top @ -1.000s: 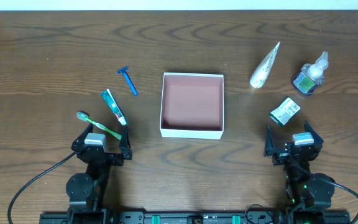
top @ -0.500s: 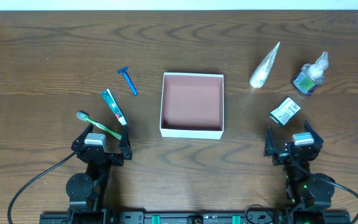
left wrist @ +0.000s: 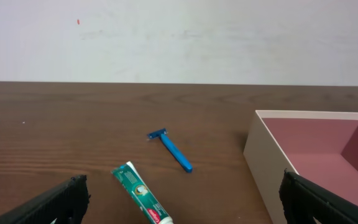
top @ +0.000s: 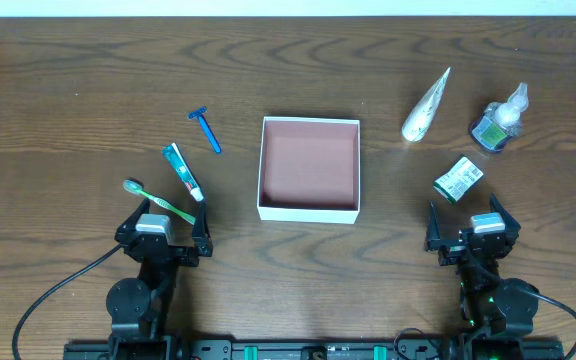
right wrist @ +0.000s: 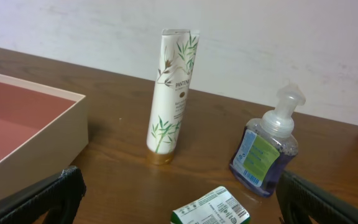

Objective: Pack container

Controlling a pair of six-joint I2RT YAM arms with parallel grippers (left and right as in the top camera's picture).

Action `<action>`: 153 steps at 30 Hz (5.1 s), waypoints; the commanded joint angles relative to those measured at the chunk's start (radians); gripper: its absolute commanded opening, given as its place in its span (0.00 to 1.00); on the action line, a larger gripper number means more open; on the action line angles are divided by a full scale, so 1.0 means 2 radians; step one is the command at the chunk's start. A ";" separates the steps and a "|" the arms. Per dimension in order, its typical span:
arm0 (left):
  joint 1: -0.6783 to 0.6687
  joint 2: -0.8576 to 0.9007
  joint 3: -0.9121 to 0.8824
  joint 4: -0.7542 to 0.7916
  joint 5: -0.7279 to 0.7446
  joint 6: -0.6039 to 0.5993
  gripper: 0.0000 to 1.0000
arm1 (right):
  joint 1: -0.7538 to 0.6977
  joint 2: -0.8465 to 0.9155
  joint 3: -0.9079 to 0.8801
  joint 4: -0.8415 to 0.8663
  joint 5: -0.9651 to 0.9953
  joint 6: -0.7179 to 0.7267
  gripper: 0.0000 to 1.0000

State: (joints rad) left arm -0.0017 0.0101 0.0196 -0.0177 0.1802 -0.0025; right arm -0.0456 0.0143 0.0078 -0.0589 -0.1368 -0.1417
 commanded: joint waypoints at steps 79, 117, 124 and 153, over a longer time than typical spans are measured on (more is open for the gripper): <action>0.002 -0.003 -0.008 -0.018 0.009 0.003 0.98 | -0.006 0.505 0.599 -0.347 -0.283 0.048 0.95; 0.002 -0.003 -0.008 -0.018 0.009 0.003 0.98 | 0.208 0.737 0.667 -0.282 0.345 0.299 0.99; 0.002 -0.003 -0.008 -0.018 0.009 0.003 0.98 | 0.192 0.735 0.667 -0.291 0.354 0.309 0.99; 0.002 -0.003 -0.008 -0.018 0.009 0.003 0.98 | 0.043 0.731 0.666 -0.361 0.138 0.146 0.99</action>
State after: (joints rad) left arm -0.0017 0.0101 0.0212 -0.0193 0.1806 -0.0025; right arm 0.0471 1.4471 1.3266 -0.7891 0.2527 0.3000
